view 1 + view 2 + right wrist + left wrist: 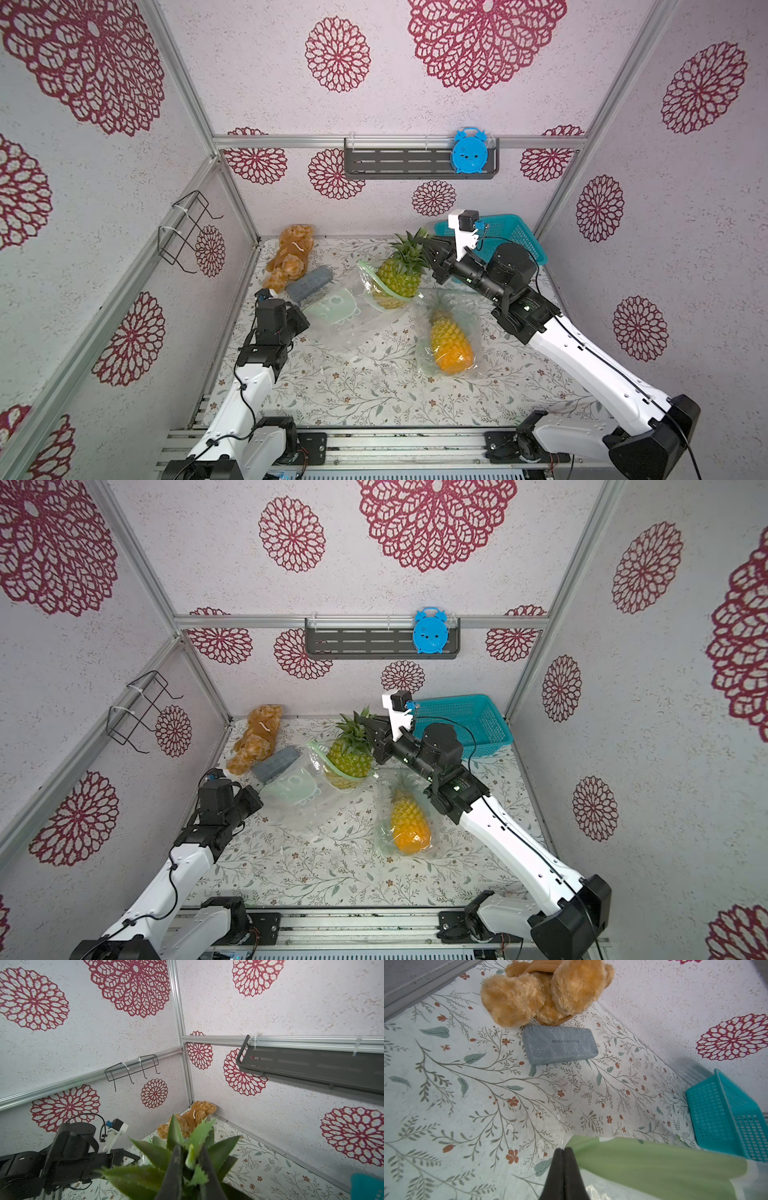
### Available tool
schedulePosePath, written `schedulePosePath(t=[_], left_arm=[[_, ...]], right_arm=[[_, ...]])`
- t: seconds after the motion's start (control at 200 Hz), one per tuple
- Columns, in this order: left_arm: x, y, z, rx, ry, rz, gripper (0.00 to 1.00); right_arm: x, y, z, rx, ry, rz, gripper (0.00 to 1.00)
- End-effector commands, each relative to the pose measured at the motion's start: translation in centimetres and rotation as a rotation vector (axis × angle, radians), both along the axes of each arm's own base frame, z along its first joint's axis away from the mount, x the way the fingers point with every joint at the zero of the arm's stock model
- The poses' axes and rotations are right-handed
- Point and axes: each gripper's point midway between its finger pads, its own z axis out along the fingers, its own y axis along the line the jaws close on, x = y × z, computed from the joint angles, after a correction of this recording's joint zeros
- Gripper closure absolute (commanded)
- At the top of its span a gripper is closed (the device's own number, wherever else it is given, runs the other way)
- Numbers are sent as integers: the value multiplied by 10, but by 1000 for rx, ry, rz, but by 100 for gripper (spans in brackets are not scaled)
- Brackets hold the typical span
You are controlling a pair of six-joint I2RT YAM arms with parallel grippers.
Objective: Open the zip-top bag and take out the pineapple
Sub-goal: Pick up the pineapple from the zipper food storage bag.
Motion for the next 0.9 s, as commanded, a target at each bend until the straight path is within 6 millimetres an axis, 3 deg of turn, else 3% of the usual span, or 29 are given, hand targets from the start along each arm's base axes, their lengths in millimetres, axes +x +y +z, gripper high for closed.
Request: schedulePosePath(t=[0.0,0.525,0.896], left_arm=[[-9,15,-10,27,45,63,100],[-5,8,-10,25,56,19,100],[10,-22,-3,-61,54,-146,100]], right_arm=[[-42,-40,103,225,-276,-10,100],[-57,-47,113,238,-324,5,100],[-52,-17,104,187,-286,138,100]])
